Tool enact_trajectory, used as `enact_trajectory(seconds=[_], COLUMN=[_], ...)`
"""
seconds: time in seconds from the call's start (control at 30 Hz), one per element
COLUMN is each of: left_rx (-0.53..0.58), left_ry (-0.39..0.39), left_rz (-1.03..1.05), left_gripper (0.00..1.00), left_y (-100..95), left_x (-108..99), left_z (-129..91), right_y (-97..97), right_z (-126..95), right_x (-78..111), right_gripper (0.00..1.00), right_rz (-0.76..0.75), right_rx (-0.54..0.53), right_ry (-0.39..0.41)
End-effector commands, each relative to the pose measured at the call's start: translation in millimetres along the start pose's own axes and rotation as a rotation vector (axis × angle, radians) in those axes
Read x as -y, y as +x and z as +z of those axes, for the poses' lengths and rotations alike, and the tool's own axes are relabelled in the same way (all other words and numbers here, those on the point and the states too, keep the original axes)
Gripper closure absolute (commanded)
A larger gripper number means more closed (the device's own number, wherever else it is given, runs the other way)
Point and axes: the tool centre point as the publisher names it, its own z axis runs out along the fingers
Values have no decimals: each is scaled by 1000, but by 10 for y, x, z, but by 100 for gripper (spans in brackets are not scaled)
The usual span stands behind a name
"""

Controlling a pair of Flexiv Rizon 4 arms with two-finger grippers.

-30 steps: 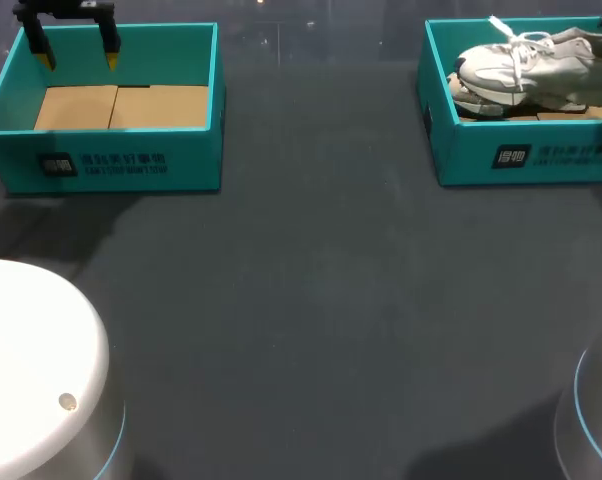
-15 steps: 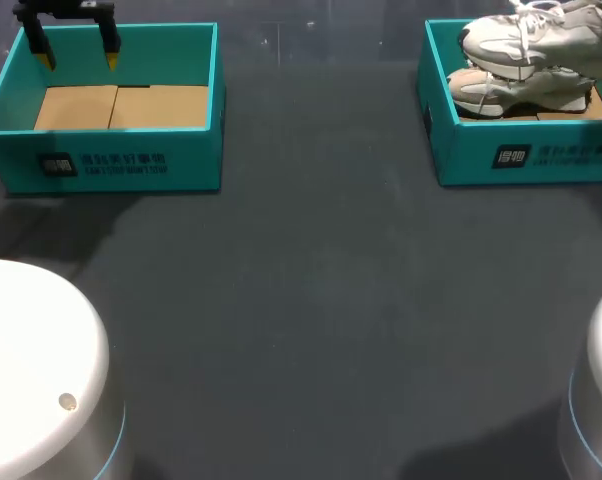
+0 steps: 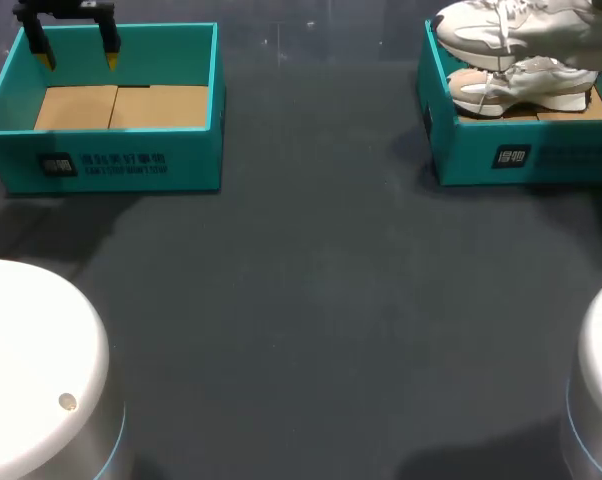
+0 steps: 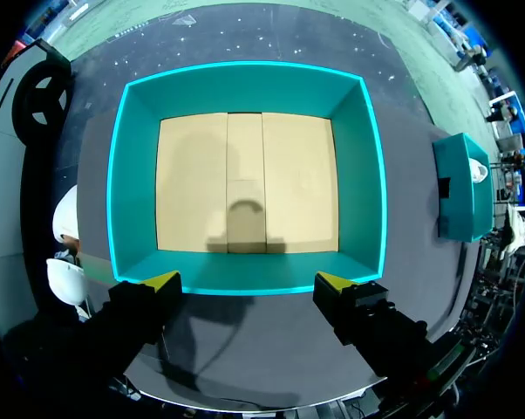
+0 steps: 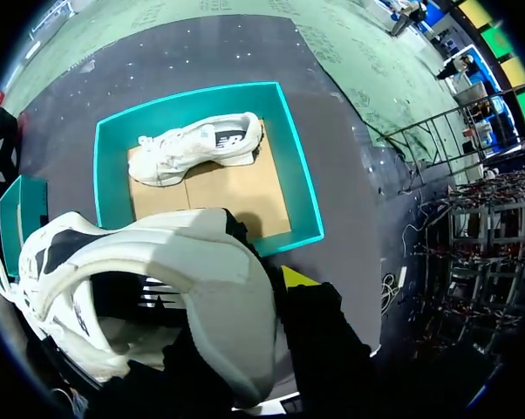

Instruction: Take the shoe out of the shoebox, open the shoe tongue, remove and reinsert the insole, then place the shoe into the shoebox

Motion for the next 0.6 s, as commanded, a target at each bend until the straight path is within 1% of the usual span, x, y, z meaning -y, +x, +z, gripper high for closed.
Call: enact_trajectory(seconds=[0.03,0.27,0.4,0.53,0.6], left_rx=[0,0,0,0,0], left_ry=[0,0,0,0,0], left_rz=[0,0,0,0,0], left_gripper=[0,0,0,0,0], left_y=[0,0,0,0,0], left_x=[0,0,0,0,0], left_z=[0,0,0,0,0], right_y=[151,493,694,854,928], right_z=[-185,-289,-359,-397,-413], right_x=[367,771,1005,1230,1342], right_gripper=[100,100,100,100,100], right_rz=[1,2,0,6,16], right_rx=[12,7,14,31,40], right_ry=[-73,-89,-112,-107,-89])
